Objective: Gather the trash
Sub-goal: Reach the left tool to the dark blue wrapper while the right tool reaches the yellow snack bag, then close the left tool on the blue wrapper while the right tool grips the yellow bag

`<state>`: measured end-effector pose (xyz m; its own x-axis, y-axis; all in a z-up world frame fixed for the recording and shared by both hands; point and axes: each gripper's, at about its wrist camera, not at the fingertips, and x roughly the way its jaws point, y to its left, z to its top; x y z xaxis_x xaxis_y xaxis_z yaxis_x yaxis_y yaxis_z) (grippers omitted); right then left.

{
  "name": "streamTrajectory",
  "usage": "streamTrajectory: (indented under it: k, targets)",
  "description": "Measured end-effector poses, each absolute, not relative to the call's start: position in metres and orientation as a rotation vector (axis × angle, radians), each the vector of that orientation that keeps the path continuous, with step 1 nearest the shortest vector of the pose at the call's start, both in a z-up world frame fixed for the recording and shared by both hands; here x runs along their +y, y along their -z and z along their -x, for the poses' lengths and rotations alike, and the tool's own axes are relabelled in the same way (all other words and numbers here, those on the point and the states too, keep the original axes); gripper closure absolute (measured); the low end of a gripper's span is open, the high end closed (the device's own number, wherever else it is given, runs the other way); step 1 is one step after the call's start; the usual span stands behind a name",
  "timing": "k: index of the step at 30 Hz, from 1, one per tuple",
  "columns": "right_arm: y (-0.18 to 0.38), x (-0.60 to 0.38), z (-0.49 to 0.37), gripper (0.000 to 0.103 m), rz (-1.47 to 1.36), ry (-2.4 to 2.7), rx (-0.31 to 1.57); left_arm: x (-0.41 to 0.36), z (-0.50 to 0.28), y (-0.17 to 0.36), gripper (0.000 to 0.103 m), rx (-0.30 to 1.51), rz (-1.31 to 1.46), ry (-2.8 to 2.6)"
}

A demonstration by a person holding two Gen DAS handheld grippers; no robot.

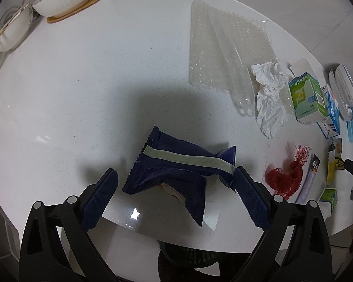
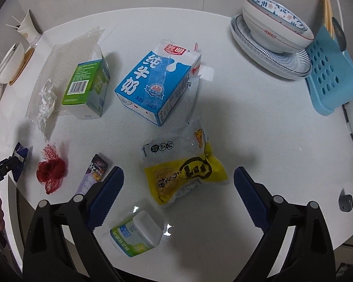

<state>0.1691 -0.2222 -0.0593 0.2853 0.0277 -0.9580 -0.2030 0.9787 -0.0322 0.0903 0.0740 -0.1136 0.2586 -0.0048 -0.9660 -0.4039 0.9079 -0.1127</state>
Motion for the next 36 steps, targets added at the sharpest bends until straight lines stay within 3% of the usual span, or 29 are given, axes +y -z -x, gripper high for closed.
streamTrajectory:
  k: [13, 22, 25, 31, 36]
  targets:
    - [0.099, -0.22, -0.192, 0.022, 0.163, -0.14, 1.376, 0.069, -0.113, 0.132, 0.015, 1.357, 0.325, -0.278]
    - [0.105, -0.216, -0.196, 0.03, 0.161, -0.138, 1.367, 0.057, -0.116, 0.131, 0.028, 1.363, 0.265, -0.313]
    - [0.106, -0.215, -0.197, 0.032, 0.168, -0.137, 1.362, 0.053, -0.115, 0.129, 0.037, 1.362, 0.253, -0.312]
    - [0.101, -0.217, -0.196, 0.046, 0.148, -0.153, 1.358, 0.049, -0.116, 0.124, 0.048, 1.354, 0.259, -0.311]
    - [0.097, -0.214, -0.195, 0.068, 0.134, -0.168, 1.368, 0.056, -0.114, 0.122, 0.069, 1.345, 0.273, -0.314]
